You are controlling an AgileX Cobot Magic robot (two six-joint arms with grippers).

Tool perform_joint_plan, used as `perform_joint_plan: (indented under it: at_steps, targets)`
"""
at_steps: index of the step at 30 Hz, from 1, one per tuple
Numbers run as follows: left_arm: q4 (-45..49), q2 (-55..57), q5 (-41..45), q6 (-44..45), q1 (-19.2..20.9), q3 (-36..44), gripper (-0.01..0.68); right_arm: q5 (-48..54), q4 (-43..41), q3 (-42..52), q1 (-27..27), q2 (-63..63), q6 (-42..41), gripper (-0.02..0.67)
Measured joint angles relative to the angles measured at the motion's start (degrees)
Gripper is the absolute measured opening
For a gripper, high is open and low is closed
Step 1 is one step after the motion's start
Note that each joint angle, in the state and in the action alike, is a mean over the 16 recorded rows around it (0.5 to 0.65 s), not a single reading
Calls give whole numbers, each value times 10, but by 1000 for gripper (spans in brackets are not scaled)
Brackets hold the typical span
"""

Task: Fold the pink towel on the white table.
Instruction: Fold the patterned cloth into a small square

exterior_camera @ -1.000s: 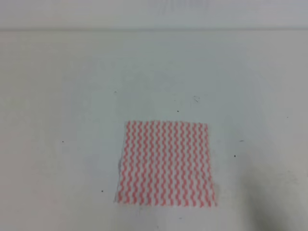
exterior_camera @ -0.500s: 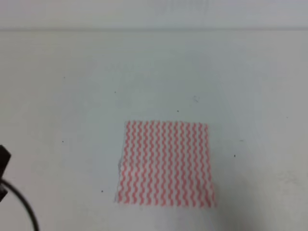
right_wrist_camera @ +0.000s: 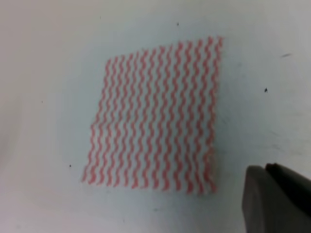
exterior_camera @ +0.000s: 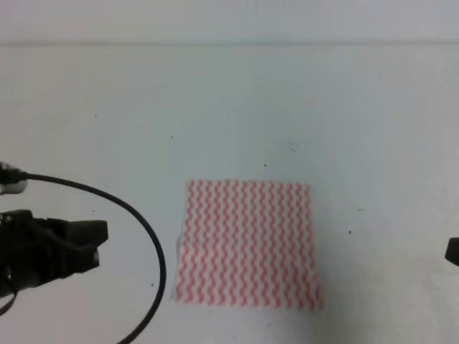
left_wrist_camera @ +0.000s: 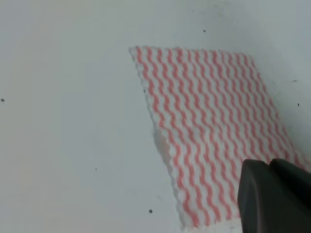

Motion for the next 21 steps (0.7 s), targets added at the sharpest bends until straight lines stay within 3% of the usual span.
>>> perform_joint_plan:
  at_steps: [5,11,16,21]
  targets:
    - [-8,26,-47,24,-52,-5,-2,0,17,-29,44,83,-11,-18]
    - [-11,32,-105,33,-110,-6,-2,-40,19,-55,136,176,6,-18]
    - [-11,31,-122,39,-129,-6,-3,-80,-13,-74,213,246,51,-18]
    - [-11,31,-125,45,-133,-6,-3,-100,-52,-93,257,313,99,-18]
